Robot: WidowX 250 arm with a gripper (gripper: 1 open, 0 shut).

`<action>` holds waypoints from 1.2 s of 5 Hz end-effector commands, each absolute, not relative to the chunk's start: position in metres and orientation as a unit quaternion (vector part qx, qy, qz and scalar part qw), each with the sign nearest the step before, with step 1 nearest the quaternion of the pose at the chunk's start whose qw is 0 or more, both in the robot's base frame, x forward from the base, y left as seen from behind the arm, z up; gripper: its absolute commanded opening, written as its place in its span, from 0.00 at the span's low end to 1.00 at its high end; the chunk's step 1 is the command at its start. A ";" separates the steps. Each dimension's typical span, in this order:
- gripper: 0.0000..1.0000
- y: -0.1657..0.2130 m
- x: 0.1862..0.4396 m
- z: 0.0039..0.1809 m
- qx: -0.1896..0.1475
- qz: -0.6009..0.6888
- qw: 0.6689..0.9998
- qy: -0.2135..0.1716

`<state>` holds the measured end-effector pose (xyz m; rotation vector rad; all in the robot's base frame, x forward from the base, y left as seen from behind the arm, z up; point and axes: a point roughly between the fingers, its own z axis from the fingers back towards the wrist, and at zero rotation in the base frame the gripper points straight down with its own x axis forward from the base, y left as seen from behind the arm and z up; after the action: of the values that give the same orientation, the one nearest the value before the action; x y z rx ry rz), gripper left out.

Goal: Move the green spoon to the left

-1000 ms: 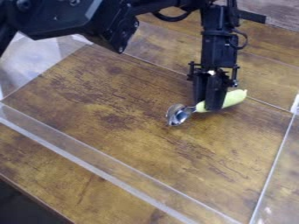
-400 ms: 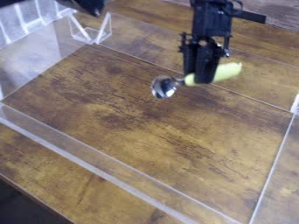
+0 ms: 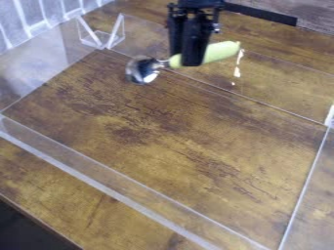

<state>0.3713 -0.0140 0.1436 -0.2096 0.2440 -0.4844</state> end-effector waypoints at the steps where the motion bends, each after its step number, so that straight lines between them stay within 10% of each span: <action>1: 0.00 0.020 0.352 0.177 -0.080 -0.233 0.967 0.064; 6: 0.00 0.049 0.367 0.102 -0.080 -0.284 0.954 0.046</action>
<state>0.3622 0.0393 0.0769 -0.1984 0.1675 -0.5839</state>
